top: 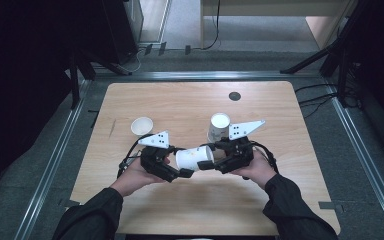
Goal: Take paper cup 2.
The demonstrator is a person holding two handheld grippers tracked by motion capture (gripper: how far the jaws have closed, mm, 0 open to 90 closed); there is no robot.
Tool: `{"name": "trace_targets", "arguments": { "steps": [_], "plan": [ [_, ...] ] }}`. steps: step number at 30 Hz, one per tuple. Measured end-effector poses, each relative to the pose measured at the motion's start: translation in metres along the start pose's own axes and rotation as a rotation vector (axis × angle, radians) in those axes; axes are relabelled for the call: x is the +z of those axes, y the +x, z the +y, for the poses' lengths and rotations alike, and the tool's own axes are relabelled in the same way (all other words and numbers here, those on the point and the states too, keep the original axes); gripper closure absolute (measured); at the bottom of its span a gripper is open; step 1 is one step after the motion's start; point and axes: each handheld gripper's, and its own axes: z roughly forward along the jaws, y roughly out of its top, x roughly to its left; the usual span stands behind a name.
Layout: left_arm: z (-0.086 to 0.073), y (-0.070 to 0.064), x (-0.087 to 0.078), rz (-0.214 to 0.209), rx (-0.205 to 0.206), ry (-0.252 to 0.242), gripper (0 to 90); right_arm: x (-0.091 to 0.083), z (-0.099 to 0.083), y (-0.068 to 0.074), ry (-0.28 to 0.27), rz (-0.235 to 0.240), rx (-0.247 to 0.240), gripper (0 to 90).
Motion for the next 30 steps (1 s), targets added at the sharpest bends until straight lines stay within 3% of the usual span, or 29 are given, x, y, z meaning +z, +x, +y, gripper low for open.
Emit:
{"name": "trace_targets", "arguments": {
  "steps": [18,30],
  "plan": [
    [0.0004,0.0006,-0.002,-0.008,0.004,-0.003,21.6,0.0004,-0.0006,0.0003,0.013,-0.007,-0.003,33.8],
    [0.0007,0.0032,-0.006,-0.052,-0.04,-0.053,17.2,-0.0001,-0.0009,0.0009,-0.015,0.001,-0.004,33.9]
  ]
}}
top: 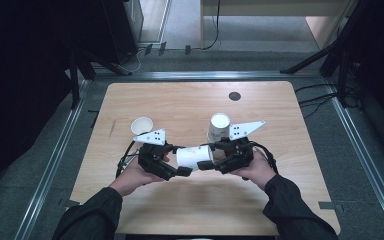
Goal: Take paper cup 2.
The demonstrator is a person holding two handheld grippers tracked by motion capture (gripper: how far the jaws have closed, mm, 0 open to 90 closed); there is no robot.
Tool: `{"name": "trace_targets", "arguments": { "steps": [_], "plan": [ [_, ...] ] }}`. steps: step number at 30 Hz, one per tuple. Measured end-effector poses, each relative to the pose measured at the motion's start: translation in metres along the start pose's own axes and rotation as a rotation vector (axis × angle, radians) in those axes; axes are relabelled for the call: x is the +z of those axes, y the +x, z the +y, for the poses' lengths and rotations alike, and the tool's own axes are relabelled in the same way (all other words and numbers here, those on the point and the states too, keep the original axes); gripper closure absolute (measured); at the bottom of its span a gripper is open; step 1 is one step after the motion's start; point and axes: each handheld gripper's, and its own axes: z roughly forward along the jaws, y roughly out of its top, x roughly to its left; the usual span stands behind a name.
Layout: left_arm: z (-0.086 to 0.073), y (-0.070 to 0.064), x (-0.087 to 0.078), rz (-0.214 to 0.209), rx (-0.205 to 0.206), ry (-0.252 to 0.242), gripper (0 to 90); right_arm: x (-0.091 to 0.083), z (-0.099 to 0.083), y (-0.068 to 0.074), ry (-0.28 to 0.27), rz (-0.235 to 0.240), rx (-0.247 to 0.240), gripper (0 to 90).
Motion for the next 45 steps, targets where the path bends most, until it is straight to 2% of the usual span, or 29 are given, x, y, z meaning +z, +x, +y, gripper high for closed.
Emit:
{"name": "trace_targets", "arguments": {
  "steps": [3,8,18,21,32,38,45],
  "plan": [
    [-0.0002,-0.0002,0.0009,0.002,-0.002,0.005,17.2,-0.0002,-0.0005,0.0002,-0.006,0.003,-0.009,33.9],
    [0.0002,0.0009,-0.0006,-0.005,-0.028,-0.015,16.6,0.0003,-0.0015,0.001,-0.007,0.0,-0.023,33.9],
    [0.0012,-0.0009,-0.0034,-0.002,0.01,-0.004,22.3,-0.0005,-0.0024,0.0001,0.006,0.008,-0.025,34.1],
    [0.0019,-0.0012,-0.0044,-0.001,0.022,0.004,23.4,-0.0004,-0.003,0.0001,0.015,0.013,-0.012,33.8],
    [0.0025,-0.002,-0.0048,0.002,0.043,0.035,23.9,0.002,-0.004,0.0018,0.066,-0.004,-0.032,31.8],
    [0.0027,-0.0028,-0.0049,0.007,0.053,0.043,24.3,0.0024,-0.0037,0.003,0.071,-0.011,-0.043,31.7],
    [0.0031,-0.0034,-0.0032,0.007,0.069,0.097,24.3,0.0035,-0.0045,0.0044,0.106,-0.018,-0.06,31.0]
  ]
}}
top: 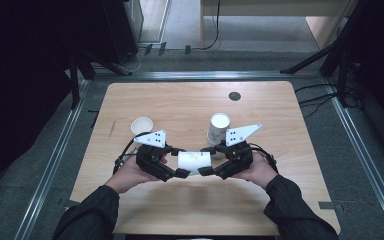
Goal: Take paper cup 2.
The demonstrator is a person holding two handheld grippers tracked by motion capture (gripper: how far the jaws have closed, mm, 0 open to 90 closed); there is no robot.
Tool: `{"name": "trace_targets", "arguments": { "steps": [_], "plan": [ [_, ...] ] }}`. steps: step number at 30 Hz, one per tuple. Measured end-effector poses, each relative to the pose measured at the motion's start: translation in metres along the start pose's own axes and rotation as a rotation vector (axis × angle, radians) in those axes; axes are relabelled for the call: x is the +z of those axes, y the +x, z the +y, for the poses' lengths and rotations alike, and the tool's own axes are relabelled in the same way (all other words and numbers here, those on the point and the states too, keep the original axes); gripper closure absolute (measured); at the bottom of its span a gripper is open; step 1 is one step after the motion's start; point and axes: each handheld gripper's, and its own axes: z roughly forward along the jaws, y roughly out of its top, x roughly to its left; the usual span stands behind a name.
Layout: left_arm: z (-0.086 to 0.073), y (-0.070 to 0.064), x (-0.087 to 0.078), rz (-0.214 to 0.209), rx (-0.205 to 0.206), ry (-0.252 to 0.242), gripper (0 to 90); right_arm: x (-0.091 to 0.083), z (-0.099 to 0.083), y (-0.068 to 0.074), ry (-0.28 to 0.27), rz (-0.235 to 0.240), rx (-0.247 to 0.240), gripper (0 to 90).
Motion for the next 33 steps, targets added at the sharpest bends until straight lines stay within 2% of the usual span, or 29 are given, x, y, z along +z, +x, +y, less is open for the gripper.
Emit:
{"name": "trace_targets", "arguments": {
  "steps": [7,16,19,25,29,33],
  "plan": [
    [-0.0003,-0.0002,0.0016,0.004,0.005,0.019,24.2,0.0016,-0.0005,0.0018,0.031,-0.005,-0.017,34.0],
    [0.0001,0.0016,-0.0003,-0.001,-0.016,-0.012,20.2,-0.0004,0.0015,0.0027,-0.012,-0.008,-0.022,34.7],
    [0.0005,0.0012,-0.0017,-0.004,-0.022,-0.037,18.3,-0.0007,0.0019,0.0026,-0.024,-0.01,-0.022,34.8],
    [-0.0001,0.0023,-0.0033,0.004,-0.029,-0.059,18.2,-0.0017,0.002,0.0025,-0.041,-0.013,-0.02,35.2],
    [-0.0013,0.0039,-0.0045,-0.007,-0.051,-0.083,18.2,-0.0028,0.0018,0.0021,-0.061,-0.009,-0.014,35.2],
    [-0.0016,0.0041,-0.0041,-0.011,-0.054,-0.091,18.2,-0.003,0.002,0.0018,-0.084,-0.006,-0.011,35.2]
  ]
}}
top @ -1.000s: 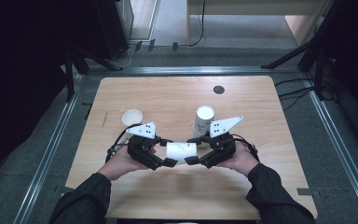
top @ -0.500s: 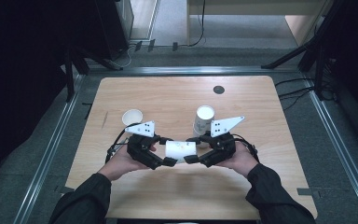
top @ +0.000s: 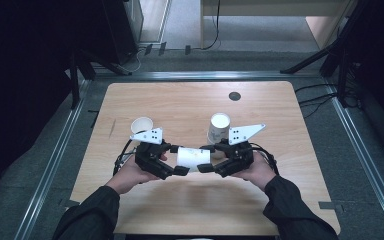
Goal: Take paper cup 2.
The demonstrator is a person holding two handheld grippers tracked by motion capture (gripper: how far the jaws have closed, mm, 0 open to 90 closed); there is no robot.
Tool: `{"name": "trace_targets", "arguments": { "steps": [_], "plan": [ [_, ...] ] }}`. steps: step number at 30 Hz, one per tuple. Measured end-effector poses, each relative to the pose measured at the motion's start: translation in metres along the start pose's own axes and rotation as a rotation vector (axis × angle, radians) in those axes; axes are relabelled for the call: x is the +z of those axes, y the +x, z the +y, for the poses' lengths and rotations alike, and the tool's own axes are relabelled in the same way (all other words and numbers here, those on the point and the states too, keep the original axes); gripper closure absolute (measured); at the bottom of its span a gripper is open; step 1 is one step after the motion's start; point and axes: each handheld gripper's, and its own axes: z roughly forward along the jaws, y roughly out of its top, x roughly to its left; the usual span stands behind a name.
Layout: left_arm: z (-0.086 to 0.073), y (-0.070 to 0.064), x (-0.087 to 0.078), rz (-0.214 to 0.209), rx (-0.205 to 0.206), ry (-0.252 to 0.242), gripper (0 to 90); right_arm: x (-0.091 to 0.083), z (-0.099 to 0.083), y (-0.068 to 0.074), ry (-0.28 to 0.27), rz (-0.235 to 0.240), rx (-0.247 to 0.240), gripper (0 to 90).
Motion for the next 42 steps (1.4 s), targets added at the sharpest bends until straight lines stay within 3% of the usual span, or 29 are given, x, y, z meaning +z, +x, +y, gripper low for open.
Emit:
{"name": "trace_targets", "arguments": {
  "steps": [9,30,42],
  "plan": [
    [0.0004,0.001,-0.0032,-0.012,-0.007,-0.031,20.4,0.0006,0.0,-0.0003,-0.021,0.005,0.005,35.4],
    [0.0017,-0.0007,-0.0035,0.002,0.017,-0.009,23.8,0.0018,-0.0022,-0.0031,0.006,0.016,0.031,34.3],
    [0.0026,-0.0009,-0.0045,0.01,0.022,0.0,24.0,0.0038,-0.003,-0.0029,0.029,0.006,0.02,33.6]
  ]
}}
